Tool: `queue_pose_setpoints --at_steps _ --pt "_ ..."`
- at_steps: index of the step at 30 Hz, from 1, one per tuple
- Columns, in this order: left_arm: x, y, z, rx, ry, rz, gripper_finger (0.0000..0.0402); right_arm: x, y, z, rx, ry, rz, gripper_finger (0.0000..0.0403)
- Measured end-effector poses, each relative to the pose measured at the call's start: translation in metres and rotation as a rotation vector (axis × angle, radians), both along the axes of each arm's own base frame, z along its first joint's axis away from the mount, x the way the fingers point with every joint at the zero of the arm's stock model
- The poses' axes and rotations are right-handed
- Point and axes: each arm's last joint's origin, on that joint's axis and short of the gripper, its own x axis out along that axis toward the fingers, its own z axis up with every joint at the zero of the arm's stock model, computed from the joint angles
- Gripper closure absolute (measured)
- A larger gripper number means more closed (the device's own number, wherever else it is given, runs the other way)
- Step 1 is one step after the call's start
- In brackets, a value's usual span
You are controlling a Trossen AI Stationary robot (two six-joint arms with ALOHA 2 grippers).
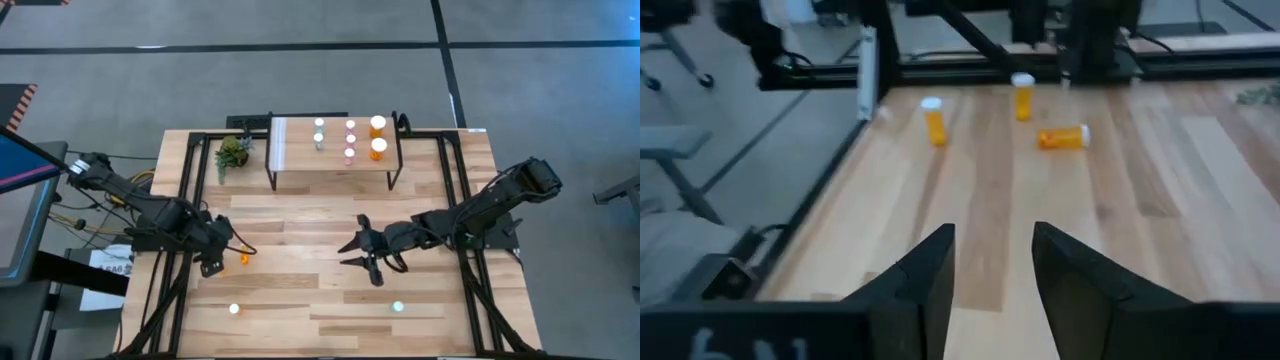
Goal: Pick and place medicine bottles onto shelf by color
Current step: Put the middle small orange pill bottle on the shelf
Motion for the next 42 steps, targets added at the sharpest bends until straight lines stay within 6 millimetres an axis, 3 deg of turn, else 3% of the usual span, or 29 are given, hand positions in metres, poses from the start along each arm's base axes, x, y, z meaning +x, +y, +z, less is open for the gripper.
queue_pose_setpoints --at_steps 14,32,42 --pt "-0.006 -0.011 -0.031 -0.084 0.044 -0.001 0.0189 0.0 -0.001 -0.001 -0.021 0.003 0.0 0.025" --pt "-0.001 -0.036 -0.058 0.038 0.199 -0.086 0.0189 0.0 -0.001 -0.002 -0.023 0.005 0.001 0.0259" --pt "0.002 -0.039 -0.06 0.03 0.184 -0.092 0.0189 0.0 -0.001 -0.002 -0.021 0.007 0.0 0.026"
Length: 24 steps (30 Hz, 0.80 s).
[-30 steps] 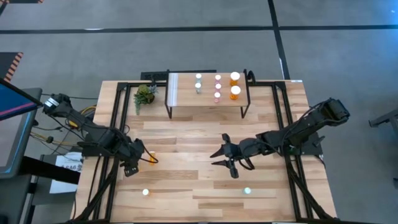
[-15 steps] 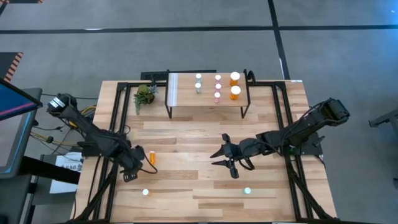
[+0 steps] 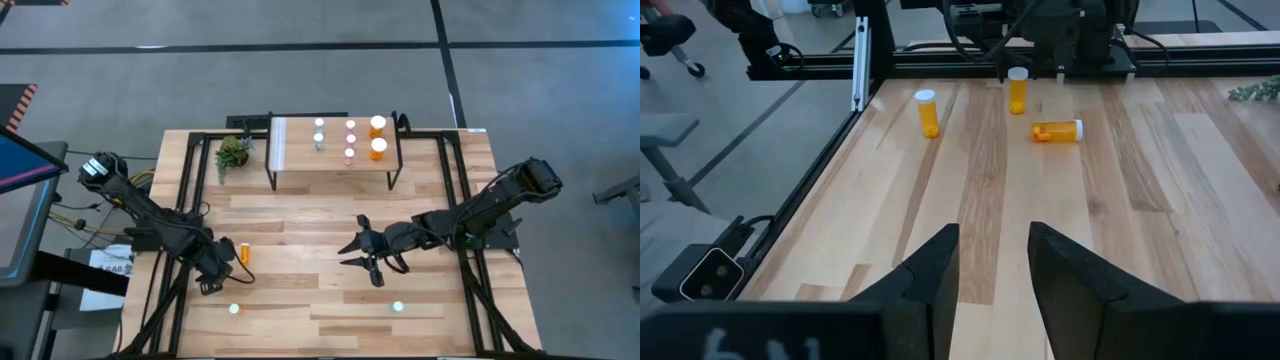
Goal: Pick and place medicine bottles onto shelf by color
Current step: Put the middle small orange pill bottle on the shelf
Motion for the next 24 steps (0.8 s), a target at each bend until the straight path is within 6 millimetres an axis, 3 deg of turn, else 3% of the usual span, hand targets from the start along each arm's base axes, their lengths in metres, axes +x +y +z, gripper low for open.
queue_pose_setpoints --at_steps 18,24 --pt "0.0046 -0.0016 0.0004 0.0 -0.06 0.022 0.0189 -0.0023 -0.0009 -0.0059 -0.002 0.014 -0.002 0.0266" --pt "0.0045 -0.0017 0.0004 -0.005 -0.056 0.021 0.0223 -0.0035 -0.0022 -0.0091 0.007 0.023 -0.01 0.0266"
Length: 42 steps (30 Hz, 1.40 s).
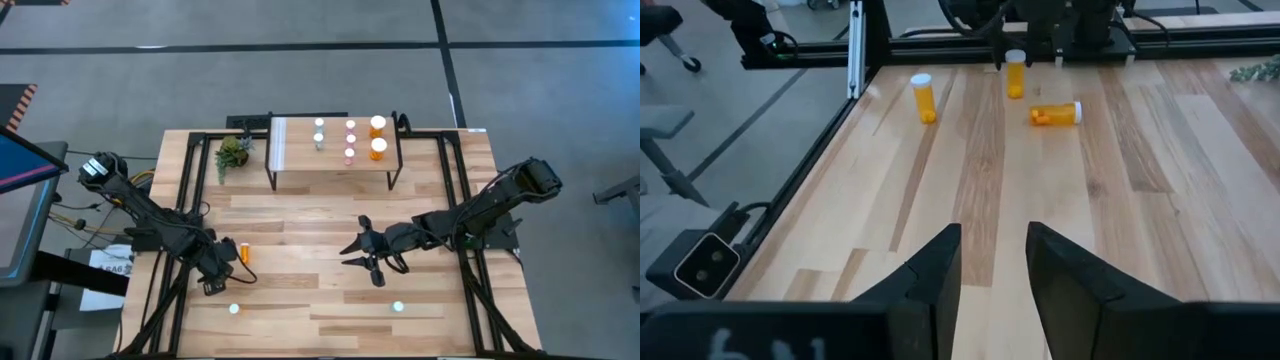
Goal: Pick and place medicine bottles onto shelf by color
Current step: Put the middle small orange pill bottle on the shelf
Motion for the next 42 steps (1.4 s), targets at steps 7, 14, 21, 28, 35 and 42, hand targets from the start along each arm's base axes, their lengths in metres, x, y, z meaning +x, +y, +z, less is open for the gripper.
queue_pose_setpoints --at_steps 7,14,21,28,35,42 --pt "0.0 0.0 0.0 -0.011 0.009 -0.004 0.0281 0.0 0.0 0.0 0.001 -0.004 0.0 0.0268" --pt "0.003 -0.003 0.008 -0.025 -0.011 -0.016 0.03 0.0 0.0 0.001 0.002 -0.005 0.0 0.0269" --pt "0.018 0.0 0.043 -0.026 -0.065 -0.026 0.0295 0.0 0.0 0.001 0.002 -0.005 0.0 0.0269" --pt "0.038 0.034 0.092 -0.015 -0.073 0.024 0.0294 0.0 0.0 0.001 0.009 -0.003 -0.003 0.027" --pt "0.051 0.087 0.154 0.013 -0.218 0.077 0.0294 0.0 0.0 0.001 0.011 -0.003 -0.004 0.0269" --pt "0.064 0.14 0.202 0.073 -0.243 0.131 0.0294 0.0 0.0 0.0 0.01 -0.001 -0.004 0.0269"
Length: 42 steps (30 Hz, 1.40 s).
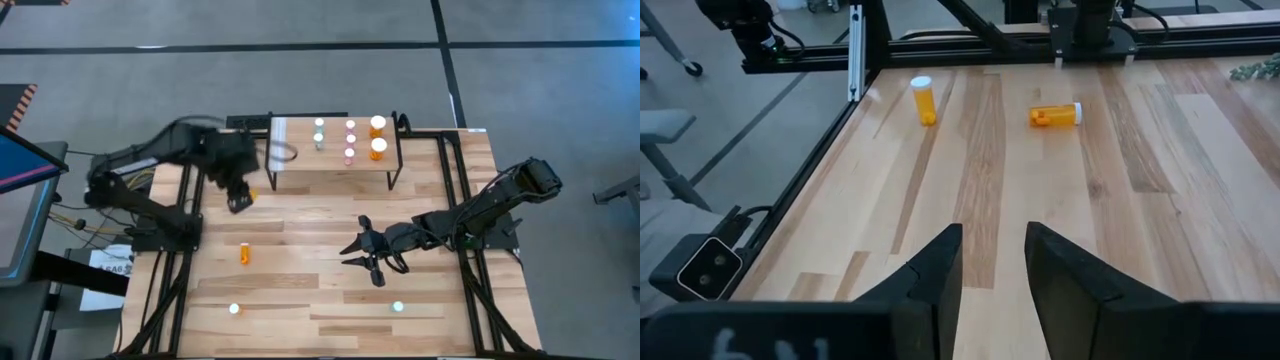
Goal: Pick and place medicine bottles onto shelf by color
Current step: Put the middle small orange pill bottle on the shelf
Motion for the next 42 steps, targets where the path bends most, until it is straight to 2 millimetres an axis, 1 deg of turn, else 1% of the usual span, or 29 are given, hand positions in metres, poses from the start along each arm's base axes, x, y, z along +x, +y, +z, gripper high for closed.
queue_pose_setpoints --at_steps 5,9,11,15,17,20,26,30,32,35,42 --pt "0.029 0.035 0.02 0.033 0.023 -0.069 0.0294 0.0 0.0 0.0 -0.004 0.001 0.002 0.027" --pt "0.056 0.068 0.035 0.084 -0.034 -0.103 0.0294 0.0 0.0 0.0 -0.004 0.004 0.001 0.027" --pt "0.069 0.085 0.039 0.103 -0.063 -0.112 0.0294 0.0 0.0 0.0 -0.003 0.004 0.001 0.0269" --pt "0.084 0.116 0.043 0.146 -0.09 -0.107 0.0294 -0.001 0.002 -0.001 -0.002 0.008 0.007 0.027" --pt "0.088 0.131 0.041 0.159 -0.087 -0.1 0.0294 -0.001 0.003 -0.001 0.007 0.011 0.007 0.027" --pt "0.095 0.152 0.031 0.165 -0.063 -0.084 0.0294 -0.003 0.005 -0.002 0.021 0.029 0.006 0.027" --pt "0.102 0.187 0.002 0.163 0.039 -0.049 0.0294 -0.005 0.01 -0.003 0.034 0.045 0.019 0.027" --pt "0.105 0.205 -0.014 0.153 0.094 -0.014 0.0294 -0.006 0.013 -0.003 0.036 0.043 0.029 0.027" --pt "0.106 0.211 -0.021 0.136 0.109 0.007 0.0294 -0.006 0.013 -0.003 0.037 0.039 0.031 0.027" --pt "0.107 0.215 -0.026 0.128 0.118 0.015 0.0294 -0.006 0.013 -0.003 0.037 0.04 0.03 0.0271" --pt "0.102 0.222 -0.026 0.144 0.131 0.044 0.0294 -0.006 0.013 -0.003 0.035 0.042 0.03 0.0271"
